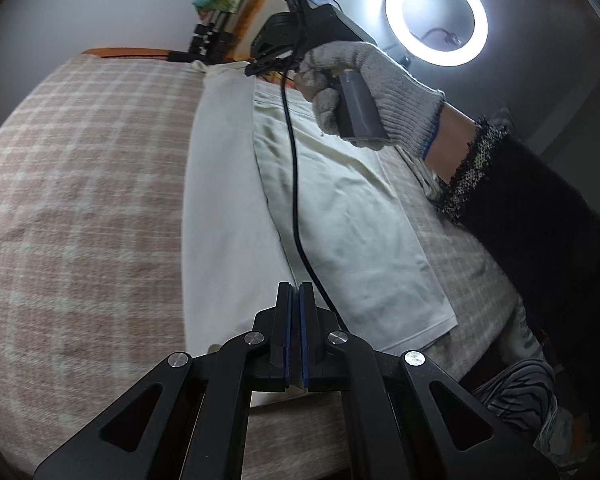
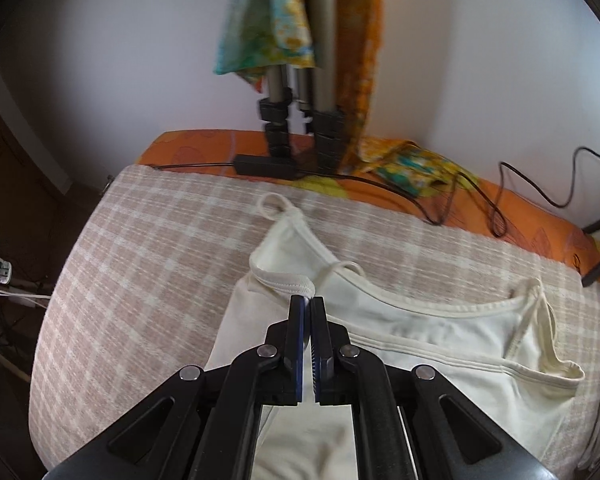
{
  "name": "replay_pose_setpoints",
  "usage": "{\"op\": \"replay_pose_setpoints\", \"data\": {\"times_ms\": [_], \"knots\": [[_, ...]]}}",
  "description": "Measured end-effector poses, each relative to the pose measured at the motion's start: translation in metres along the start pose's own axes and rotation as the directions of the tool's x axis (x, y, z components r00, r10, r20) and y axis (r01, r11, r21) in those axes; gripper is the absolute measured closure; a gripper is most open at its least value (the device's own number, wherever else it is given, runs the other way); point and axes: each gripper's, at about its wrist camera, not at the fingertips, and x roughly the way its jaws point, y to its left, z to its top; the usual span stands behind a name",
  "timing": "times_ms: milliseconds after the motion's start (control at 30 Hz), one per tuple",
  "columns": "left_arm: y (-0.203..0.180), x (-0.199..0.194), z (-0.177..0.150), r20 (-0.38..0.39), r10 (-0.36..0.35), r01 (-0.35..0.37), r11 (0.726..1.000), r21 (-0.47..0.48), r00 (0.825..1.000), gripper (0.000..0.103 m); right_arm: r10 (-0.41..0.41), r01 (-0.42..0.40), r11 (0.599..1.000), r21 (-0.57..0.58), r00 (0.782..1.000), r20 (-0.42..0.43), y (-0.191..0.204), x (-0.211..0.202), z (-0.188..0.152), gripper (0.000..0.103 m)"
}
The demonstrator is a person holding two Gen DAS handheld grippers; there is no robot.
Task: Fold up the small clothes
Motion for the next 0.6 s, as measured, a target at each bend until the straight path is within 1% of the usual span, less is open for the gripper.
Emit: {"op": "replay_pose_setpoints", "data": {"times_ms": [100, 200, 400, 533, 600], "knots": [[-0.006, 0.011, -0.005, -0.027, 0.005, -0.005, 1.0, 0.027, 1.0, 0.101, -0.008, 0.008, 1.0, 0.005, 1.0, -0.011, -0.003, 0.009, -0.002, 0.103], [-0.004, 0.02, -0.009, -0.053, 0.002, -0.001, 1.0, 0.023, 0.999, 0.101, -0.024, 0.024, 1.0, 0.001, 1.0, -0.019, -0.006, 0.018, -0.005, 0.103], [-0.011, 0.035, -0.012, -0.098, -0.006, 0.011, 0.999, 0.05, 0.995, 0.101, -0.029, 0.029, 1.0, 0.011, 0.999, -0.036, -0.013, 0.037, -0.011, 0.103], [-0.016, 0.04, -0.013, -0.118, -0.003, 0.011, 0.997, 0.071, 0.993, 0.101, -0.021, 0.021, 1.0, 0.018, 0.999, -0.038, -0.017, 0.039, -0.012, 0.103], [-0.019, 0.042, -0.014, -0.133, -0.005, 0.017, 0.996, 0.086, 0.991, 0.097, -0.017, 0.017, 1.0, 0.013, 0.999, -0.038, -0.018, 0.04, -0.012, 0.102]]}}
